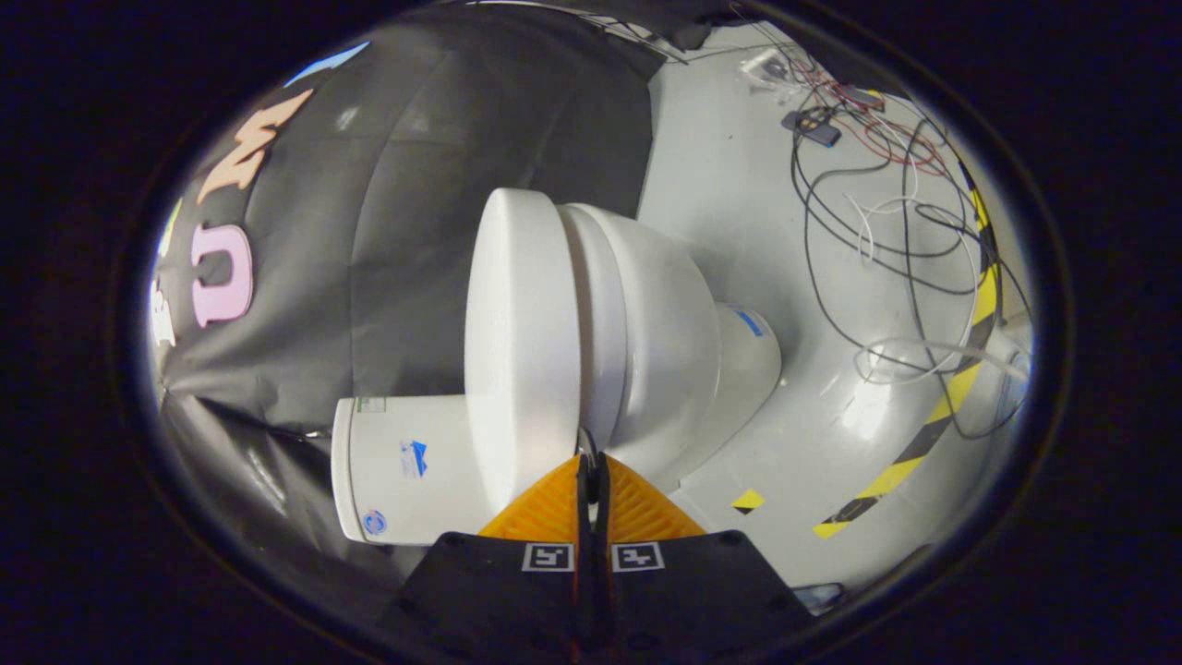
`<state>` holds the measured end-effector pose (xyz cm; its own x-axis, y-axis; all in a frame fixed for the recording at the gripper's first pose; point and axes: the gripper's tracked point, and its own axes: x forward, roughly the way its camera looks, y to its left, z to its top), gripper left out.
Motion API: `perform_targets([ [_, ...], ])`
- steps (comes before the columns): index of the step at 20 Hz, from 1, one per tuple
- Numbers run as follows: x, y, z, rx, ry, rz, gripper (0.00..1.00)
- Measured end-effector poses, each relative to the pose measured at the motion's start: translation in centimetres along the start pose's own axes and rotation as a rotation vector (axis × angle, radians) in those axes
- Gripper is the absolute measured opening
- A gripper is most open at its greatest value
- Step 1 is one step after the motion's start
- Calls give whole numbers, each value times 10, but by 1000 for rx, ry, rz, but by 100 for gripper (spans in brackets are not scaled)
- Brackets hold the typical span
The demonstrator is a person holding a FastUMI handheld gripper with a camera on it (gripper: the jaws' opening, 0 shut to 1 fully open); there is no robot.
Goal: Open the toilet lid.
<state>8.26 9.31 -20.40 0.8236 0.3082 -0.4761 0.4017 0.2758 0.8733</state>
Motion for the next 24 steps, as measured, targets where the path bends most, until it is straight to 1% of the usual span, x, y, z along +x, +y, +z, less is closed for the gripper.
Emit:
perform_targets([
  [5,-13,21,3,21,-24,40,0],
  [10,-19,36,8,-32,-50,34,0],
  [14,-24,59,7,-60,-49,80,0],
  [17,-30,76,6,-156,-56,110,1],
  [21,-40,119,1,-245,-69,222,1],
  [24,-49,136,-7,-354,-79,244,1],
])
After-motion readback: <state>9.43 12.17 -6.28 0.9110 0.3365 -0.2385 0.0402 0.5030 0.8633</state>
